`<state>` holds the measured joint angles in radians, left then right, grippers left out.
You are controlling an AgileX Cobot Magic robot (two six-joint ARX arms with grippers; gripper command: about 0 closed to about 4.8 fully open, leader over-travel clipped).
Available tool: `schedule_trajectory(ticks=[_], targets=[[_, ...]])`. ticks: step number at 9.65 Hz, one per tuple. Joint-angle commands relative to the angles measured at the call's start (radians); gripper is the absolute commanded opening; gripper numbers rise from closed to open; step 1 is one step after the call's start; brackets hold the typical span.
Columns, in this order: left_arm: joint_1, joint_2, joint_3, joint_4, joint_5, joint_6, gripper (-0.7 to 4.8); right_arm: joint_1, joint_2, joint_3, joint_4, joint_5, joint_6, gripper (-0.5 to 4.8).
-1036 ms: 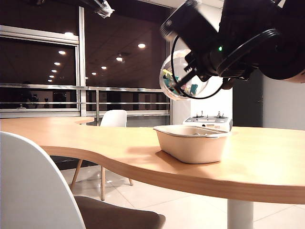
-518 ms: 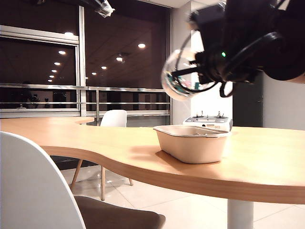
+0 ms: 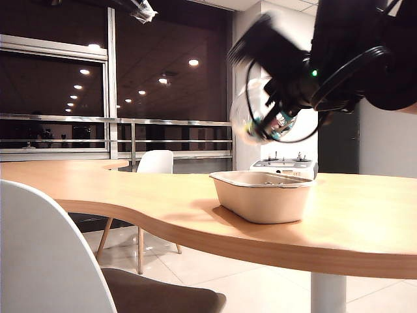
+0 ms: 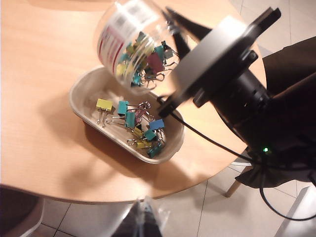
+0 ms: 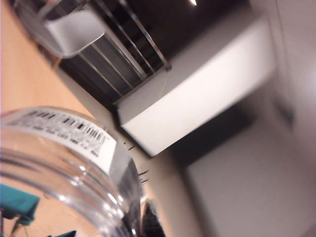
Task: Pick up the box filled with clips, pour some clips from it into the rectangular paper box, and then put the clip box back on the table.
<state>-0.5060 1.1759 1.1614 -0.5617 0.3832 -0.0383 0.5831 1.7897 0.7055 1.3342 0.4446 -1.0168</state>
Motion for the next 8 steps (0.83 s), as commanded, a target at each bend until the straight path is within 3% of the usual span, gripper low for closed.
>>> schedule_trajectory(ticks=[1,2,4,7,8], targets=[[0.000,-0.003,0.006,0.026,0.006,0.001,-0.07,0.013,-0.005,0.005,0.015,-0.062,-0.612,-0.03],[0.000,-0.003,0.006,0.024,0.007,0.000,-0.07,0.022,-0.008,0.005,0.077,-0.059,-0.719,-0.03],[0.000,-0.003,0.006,0.016,0.023,0.001,-0.07,0.039,0.002,0.005,-0.030,-0.130,-0.761,-0.03],[0.000,-0.003,0.006,0.025,0.041,0.001,-0.07,0.050,0.020,0.005,-0.073,-0.126,-0.879,-0.02],[-0.001,-0.003,0.006,0.017,0.045,0.001,-0.07,0.060,0.018,0.005,-0.055,-0.081,-0.925,-0.02]])
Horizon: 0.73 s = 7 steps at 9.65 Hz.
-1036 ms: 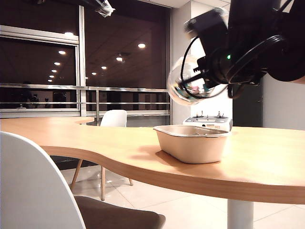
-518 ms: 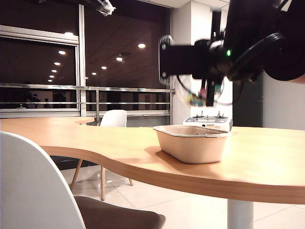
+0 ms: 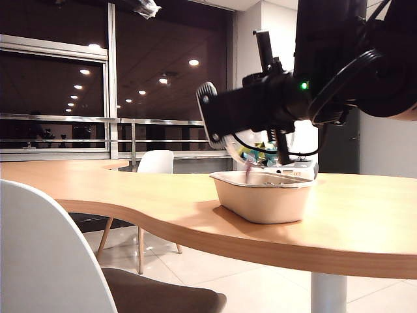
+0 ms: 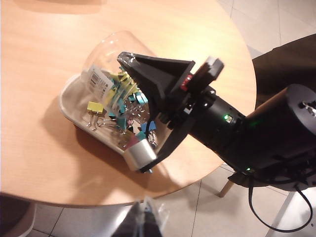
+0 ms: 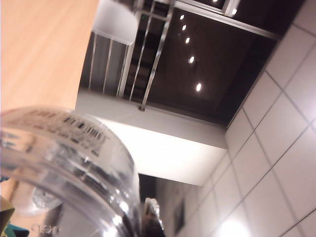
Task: Pick up the box filled with clips, pour some clips from it into the rectangular paper box, and then put the clip box back on the table.
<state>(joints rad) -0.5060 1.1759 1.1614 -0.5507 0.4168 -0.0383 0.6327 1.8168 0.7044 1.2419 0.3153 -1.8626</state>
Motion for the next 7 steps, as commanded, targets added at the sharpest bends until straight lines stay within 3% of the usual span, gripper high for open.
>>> schedule_trajectory(ticks=[1,4,5,7], targets=[[0.000,-0.003,0.006,0.006,0.014,0.001,-0.07,0.016,-0.009,0.006,0.041,0.048,-0.080,-0.02],[0.000,-0.003,0.006,0.005,0.014,0.001,-0.07,0.045,-0.016,0.006,0.159,0.093,-0.196,-0.02],[-0.001,-0.003,0.006,0.005,0.015,0.001,-0.07,0.023,-0.014,0.006,0.040,0.110,-0.074,-0.02],[-0.001,-0.003,0.006,0.006,0.014,0.001,-0.07,0.017,-0.014,0.006,0.103,0.135,0.074,-0.01]])
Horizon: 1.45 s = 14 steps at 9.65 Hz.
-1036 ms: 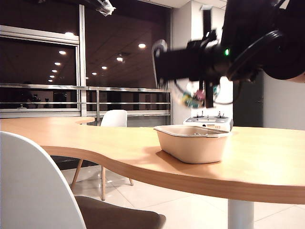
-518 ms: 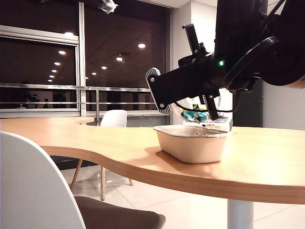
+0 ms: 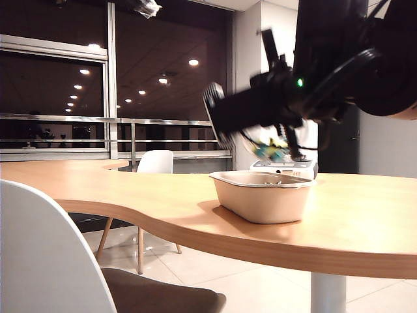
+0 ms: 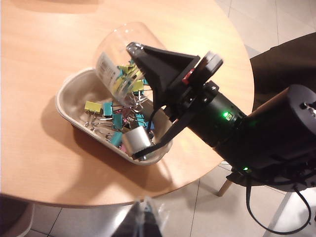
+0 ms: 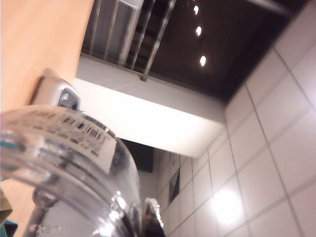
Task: Pick up the box filled with clips, pour some clips from it into the rectangular paper box, and then put the clip box back on the table.
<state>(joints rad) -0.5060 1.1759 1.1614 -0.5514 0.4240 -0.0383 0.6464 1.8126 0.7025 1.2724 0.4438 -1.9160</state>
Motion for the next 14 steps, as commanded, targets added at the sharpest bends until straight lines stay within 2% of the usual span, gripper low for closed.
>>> schedule_trajectory(ticks=[1,2,4,5,7,8,9,10,12,13,14], targets=[[-0.001,-0.003,0.006,0.007,0.007,0.001,-0.07,0.003,-0.010,0.008,0.071,0.011,0.180,-0.01],[-0.001,-0.003,0.006,0.007,0.007,0.000,-0.07,0.003,-0.016,0.008,0.069,0.039,0.394,-0.01],[-0.001,-0.003,0.006,0.006,-0.005,0.001,-0.07,-0.018,-0.063,0.008,0.028,0.075,0.622,-0.01],[-0.001,-0.003,0.006,0.006,-0.005,0.001,-0.07,-0.027,-0.085,0.008,-0.018,0.077,0.689,-0.01],[-0.001,-0.003,0.006,-0.010,-0.005,0.021,-0.07,-0.069,-0.203,0.008,-0.257,0.074,0.930,-0.01],[-0.001,-0.003,0.007,-0.030,-0.005,0.061,-0.07,-0.111,-0.302,0.009,-0.414,0.075,1.072,-0.01],[-0.001,-0.003,0.007,-0.030,-0.006,0.065,-0.07,-0.150,-0.385,0.021,-0.561,0.075,1.176,-0.01],[-0.001,-0.003,0.007,-0.030,-0.004,0.065,-0.07,-0.232,-0.494,0.114,-0.935,0.037,1.397,-0.01],[-0.001,-0.004,0.007,-0.026,-0.004,0.064,-0.07,-0.324,-0.509,0.325,-1.394,-0.028,1.568,-0.01],[-0.001,-0.003,0.007,-0.027,0.003,0.038,-0.07,-0.468,-0.495,0.507,-1.721,-0.209,1.719,-0.01],[-0.001,-0.004,0.007,-0.027,0.003,0.038,-0.07,-0.519,-0.474,0.524,-1.764,-0.293,1.759,-0.01]])
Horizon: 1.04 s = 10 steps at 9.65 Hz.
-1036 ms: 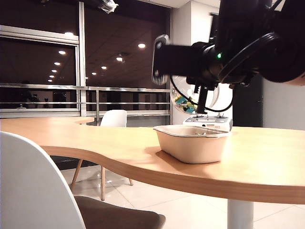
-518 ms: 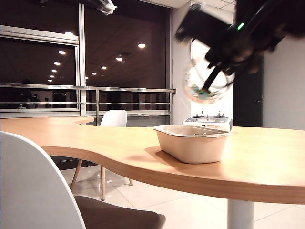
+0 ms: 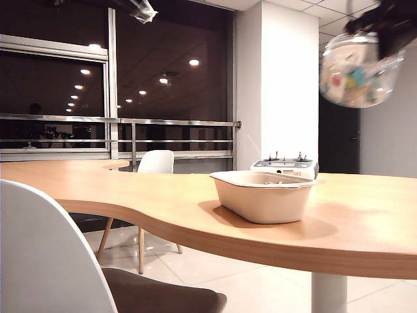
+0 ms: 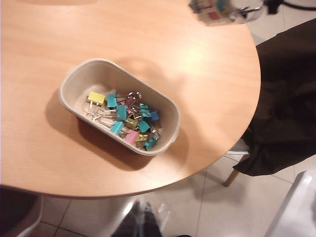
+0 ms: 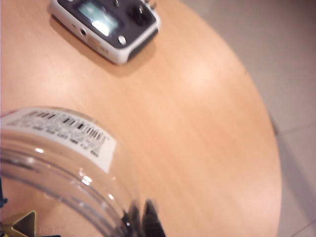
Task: Pick up the box filled with clips, pour some clips from it into the rectangular paper box, and then put the clip box back on the table.
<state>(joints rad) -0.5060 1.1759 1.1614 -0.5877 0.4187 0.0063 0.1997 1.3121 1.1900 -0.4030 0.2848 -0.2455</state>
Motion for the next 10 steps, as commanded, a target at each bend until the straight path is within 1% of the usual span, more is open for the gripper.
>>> schedule_trajectory(ticks=[1,2,3,4,5,7,8,9,10], targets=[[-0.001,-0.004,0.007,0.010,0.008,-0.006,-0.07,-0.111,0.069,0.037,-0.116,-0.158,0.114,-0.01],[-0.001,-0.004,0.007,0.010,0.008,-0.007,-0.07,-0.117,0.093,0.037,-0.134,-0.159,0.116,-0.01],[-0.001,-0.004,0.007,0.013,0.008,-0.007,-0.07,-0.108,0.176,0.038,-0.162,-0.211,0.123,-0.01],[-0.001,-0.004,0.007,0.014,0.008,-0.007,-0.07,-0.096,0.212,0.039,-0.155,-0.214,0.127,-0.01],[-0.001,-0.004,0.007,0.014,0.008,-0.006,-0.07,-0.097,0.291,0.040,-0.141,-0.204,0.130,-0.01],[-0.001,-0.004,0.007,0.013,0.008,-0.007,-0.07,-0.099,0.345,0.041,-0.100,-0.171,0.137,-0.01],[-0.001,-0.004,0.007,0.013,0.008,-0.007,-0.07,-0.099,0.381,0.054,-0.090,-0.176,0.142,-0.01],[-0.001,-0.003,0.007,0.009,0.005,0.006,-0.07,-0.099,0.434,0.077,-0.093,-0.244,0.141,1.16],[-0.001,-0.004,0.007,0.005,0.005,0.029,-0.07,-0.099,0.434,0.082,-0.095,-0.246,0.142,1.49]])
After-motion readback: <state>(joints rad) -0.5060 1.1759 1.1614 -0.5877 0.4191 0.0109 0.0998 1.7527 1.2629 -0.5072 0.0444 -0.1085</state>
